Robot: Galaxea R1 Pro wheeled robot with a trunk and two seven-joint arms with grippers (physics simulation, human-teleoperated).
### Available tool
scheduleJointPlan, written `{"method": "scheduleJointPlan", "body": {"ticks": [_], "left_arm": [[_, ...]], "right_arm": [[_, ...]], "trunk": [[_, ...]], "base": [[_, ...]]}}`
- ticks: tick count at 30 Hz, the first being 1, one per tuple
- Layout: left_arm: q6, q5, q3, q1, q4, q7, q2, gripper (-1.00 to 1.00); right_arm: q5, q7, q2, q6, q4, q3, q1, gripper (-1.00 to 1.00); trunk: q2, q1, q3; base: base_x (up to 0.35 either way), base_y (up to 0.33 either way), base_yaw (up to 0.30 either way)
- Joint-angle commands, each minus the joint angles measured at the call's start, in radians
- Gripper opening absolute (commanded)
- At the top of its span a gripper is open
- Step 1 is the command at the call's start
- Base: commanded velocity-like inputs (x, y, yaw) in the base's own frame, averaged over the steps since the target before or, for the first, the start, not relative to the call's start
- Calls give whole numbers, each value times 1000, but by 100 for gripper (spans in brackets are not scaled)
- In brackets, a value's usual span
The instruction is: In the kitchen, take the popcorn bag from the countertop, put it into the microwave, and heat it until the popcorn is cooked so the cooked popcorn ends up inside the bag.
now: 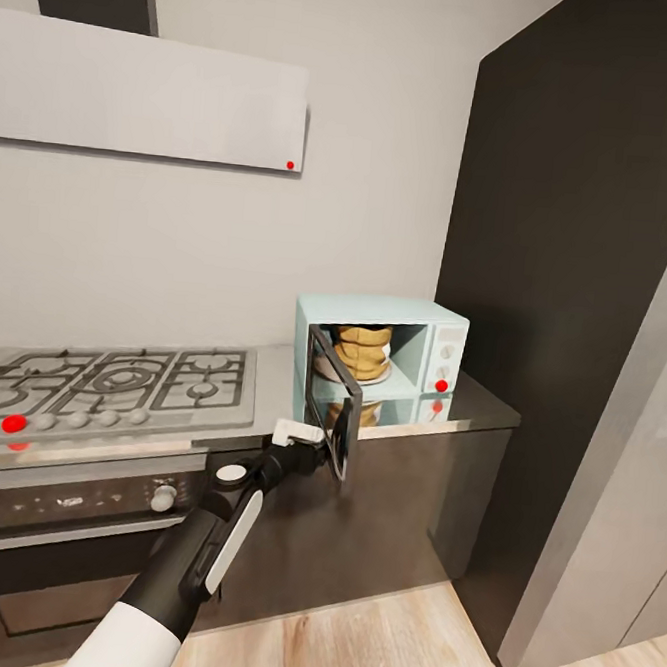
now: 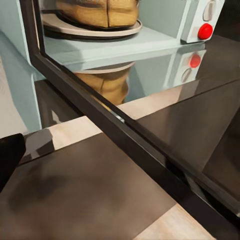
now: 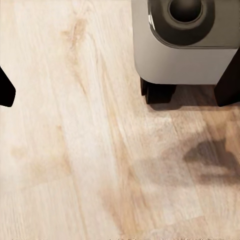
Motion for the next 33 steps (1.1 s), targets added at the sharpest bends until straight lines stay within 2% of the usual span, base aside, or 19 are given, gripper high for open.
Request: {"method": "scheduleJointPlan", "body": {"ticks": [1, 6, 33], "left_arm": [[6, 11, 0, -1, -2, -1, 0, 100], [6, 12, -3, -1, -3, -1, 0, 100], [6, 0, 0, -1, 0, 1, 1, 100]], "right_arm": [[9, 2, 0, -3, 2, -8, -1, 100], [6, 1, 0, -4, 2, -10, -1, 100], [6, 1, -2, -3, 2, -11, -1, 100]], "trunk": [[-1, 0, -1], [-1, 0, -1], [-1, 0, -1]], "base": [[0, 0, 0], [0, 0, -80], [0, 0, -240]]}}
